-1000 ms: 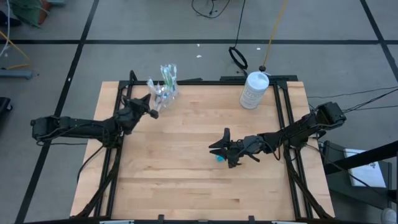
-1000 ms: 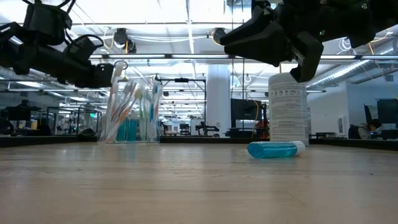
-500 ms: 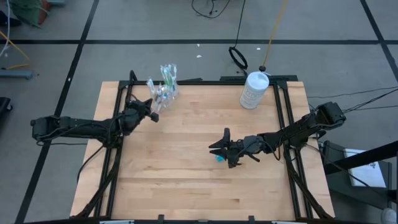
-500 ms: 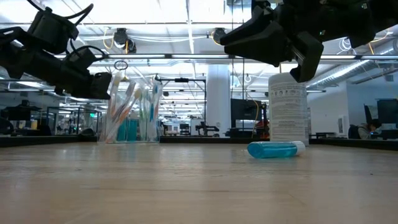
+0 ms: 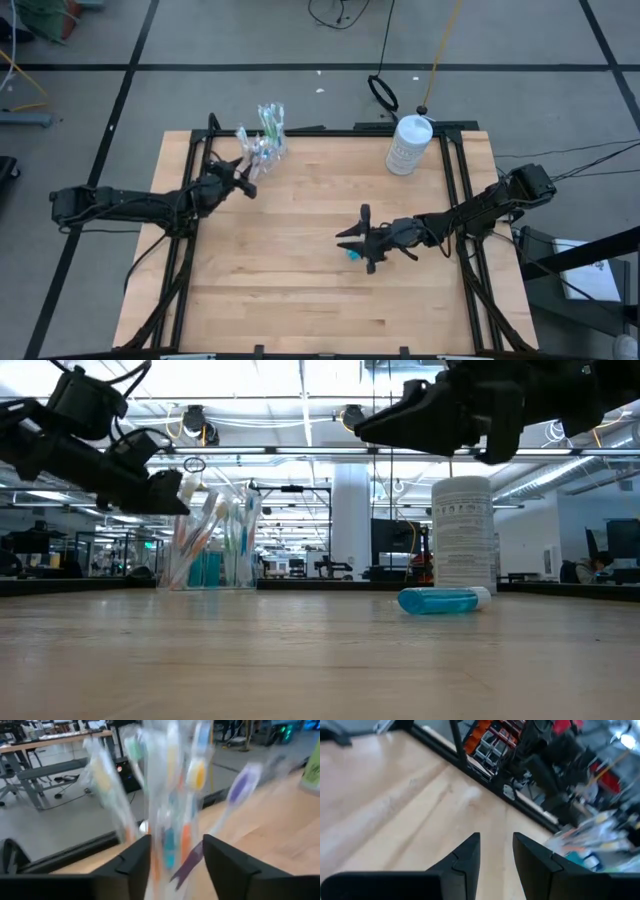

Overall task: Pick & Place toothbrushing station
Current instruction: Put the orange toothbrush into the transparent organizer, then put the mouthwash into the transparent organizer

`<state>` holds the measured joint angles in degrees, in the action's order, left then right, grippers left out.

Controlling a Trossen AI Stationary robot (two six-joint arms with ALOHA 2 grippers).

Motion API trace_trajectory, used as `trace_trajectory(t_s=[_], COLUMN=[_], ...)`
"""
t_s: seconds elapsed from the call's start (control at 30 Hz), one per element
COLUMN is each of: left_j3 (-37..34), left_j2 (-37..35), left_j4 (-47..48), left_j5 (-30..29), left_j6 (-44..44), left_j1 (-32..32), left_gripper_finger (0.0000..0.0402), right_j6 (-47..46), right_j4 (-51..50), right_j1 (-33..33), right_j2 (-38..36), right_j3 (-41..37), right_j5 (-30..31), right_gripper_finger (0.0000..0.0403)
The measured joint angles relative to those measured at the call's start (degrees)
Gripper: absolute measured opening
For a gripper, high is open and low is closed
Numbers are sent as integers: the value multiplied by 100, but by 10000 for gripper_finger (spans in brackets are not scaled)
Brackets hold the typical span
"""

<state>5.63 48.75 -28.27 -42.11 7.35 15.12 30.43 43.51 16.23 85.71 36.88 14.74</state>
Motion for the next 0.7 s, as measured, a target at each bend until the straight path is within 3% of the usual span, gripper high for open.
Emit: trace_trajectory(t_s=[0.17,0.33,0.5,0.7], left_j3=[451,1291,2207,2585], left_j2=[-6,-6,-6,-6], left_j4=[159,1730,3686,3777], left_j5=[-35,-228,-260,255], left_j6=[-219,-149,840,1272], left_j1=[-226,-557,-893,-1286], left_gripper_finger=[212,214,214,214], right_j6=[-886,-1219,-1854,-2972], right_j4=[-2,-274,-1354,-3335], right_j1=[0,0,3,2], right_j2=[0,0,-61,-530], right_j3=[0,2,1,0], right_j5=[7,9,24,20], right_gripper_finger=[110,110,110,109])
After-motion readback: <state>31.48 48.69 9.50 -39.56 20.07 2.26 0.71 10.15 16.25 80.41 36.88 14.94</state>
